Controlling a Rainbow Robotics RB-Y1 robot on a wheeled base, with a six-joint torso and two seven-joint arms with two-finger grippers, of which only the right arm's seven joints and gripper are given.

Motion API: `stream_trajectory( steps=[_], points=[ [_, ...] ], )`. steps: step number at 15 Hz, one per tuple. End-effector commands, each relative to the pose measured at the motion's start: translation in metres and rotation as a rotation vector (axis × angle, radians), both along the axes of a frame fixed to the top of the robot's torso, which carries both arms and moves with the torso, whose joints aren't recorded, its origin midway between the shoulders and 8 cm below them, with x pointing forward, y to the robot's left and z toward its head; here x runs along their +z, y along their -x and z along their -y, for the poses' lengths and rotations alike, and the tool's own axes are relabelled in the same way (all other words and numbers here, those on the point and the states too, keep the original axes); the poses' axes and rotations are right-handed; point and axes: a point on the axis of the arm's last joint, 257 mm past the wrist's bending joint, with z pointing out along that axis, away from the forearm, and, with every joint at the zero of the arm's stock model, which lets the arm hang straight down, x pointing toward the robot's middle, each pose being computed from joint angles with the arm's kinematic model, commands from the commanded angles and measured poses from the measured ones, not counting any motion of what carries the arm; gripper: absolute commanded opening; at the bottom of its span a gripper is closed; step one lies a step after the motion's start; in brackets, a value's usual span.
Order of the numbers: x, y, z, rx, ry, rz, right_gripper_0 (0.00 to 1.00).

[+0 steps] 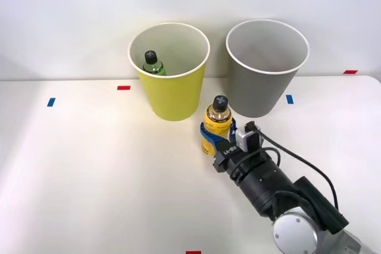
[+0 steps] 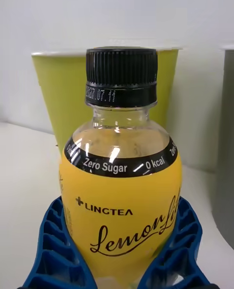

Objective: Put cans in the gray bin, plastic bottles in the light green bin

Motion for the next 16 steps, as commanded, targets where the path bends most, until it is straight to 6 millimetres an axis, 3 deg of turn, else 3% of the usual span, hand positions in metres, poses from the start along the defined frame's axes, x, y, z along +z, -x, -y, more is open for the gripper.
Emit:
stream_trajectory(
  steps=[1,6,9,16],
  points=[
    [0.012,0.019,0.012,0.025,0.023,0.011,0.00],
    [0.074,0.040,0.009,0.125,-0.039,0.005,0.00],
    [0.112,0.040,0.002,0.172,-0.130,0.007,0.00],
    [0.221,0.033,-0.024,0.300,-0.348,0.113,0.00]
  ],
)
